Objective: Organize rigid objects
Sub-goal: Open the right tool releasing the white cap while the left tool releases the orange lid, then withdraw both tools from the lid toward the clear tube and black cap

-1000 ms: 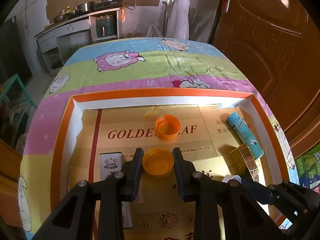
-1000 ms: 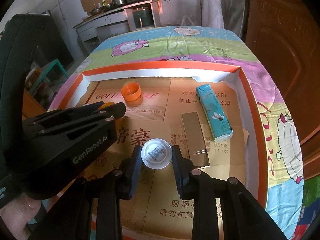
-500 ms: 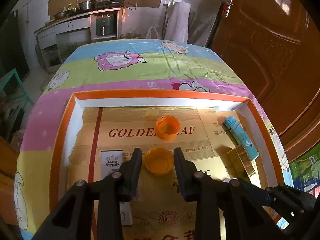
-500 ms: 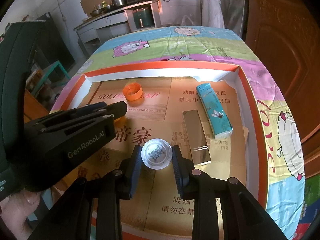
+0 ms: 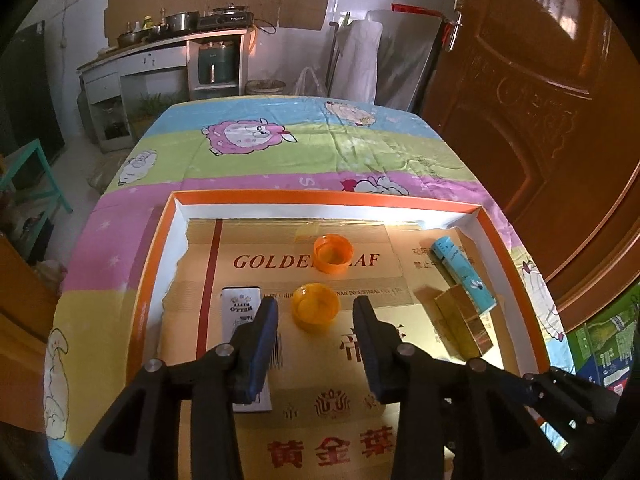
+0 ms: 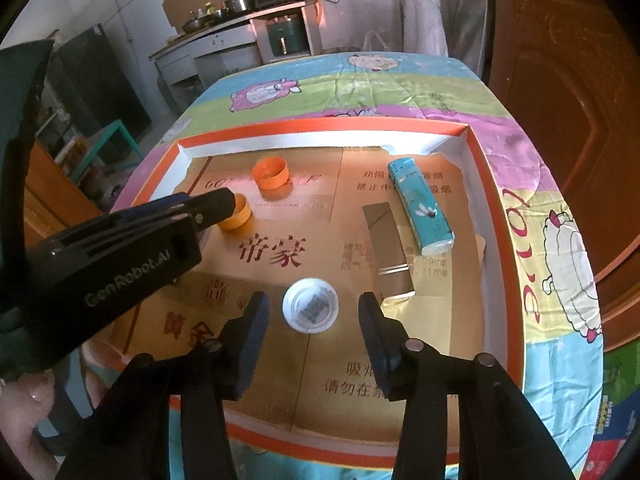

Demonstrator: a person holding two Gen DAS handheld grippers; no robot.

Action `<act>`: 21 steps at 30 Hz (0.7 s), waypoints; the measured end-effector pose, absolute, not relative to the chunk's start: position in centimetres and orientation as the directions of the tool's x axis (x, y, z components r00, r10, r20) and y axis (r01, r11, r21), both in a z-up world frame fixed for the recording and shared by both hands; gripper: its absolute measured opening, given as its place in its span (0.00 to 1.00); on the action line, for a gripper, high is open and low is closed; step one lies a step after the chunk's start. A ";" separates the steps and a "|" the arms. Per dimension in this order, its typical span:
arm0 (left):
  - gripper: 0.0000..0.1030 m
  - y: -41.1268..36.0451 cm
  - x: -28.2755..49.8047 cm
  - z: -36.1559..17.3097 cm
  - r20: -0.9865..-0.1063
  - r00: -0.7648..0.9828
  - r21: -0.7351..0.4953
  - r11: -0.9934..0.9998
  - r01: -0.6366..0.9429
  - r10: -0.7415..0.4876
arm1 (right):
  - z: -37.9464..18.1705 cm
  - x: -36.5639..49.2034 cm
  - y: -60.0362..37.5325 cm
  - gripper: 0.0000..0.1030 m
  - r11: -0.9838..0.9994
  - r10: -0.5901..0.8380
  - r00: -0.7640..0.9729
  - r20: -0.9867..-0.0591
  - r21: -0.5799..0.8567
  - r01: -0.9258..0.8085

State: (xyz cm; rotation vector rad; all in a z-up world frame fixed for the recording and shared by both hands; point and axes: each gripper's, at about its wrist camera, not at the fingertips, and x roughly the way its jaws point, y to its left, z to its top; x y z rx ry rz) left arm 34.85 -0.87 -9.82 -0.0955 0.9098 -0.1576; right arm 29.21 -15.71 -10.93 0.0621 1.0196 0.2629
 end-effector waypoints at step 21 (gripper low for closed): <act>0.38 -0.2 26.2 -6.6 -0.728 0.661 -0.139 0.983 0.118 -0.182 | -8.5 22.7 -18.1 0.47 0.977 0.212 0.546 -0.810 0.167 -0.132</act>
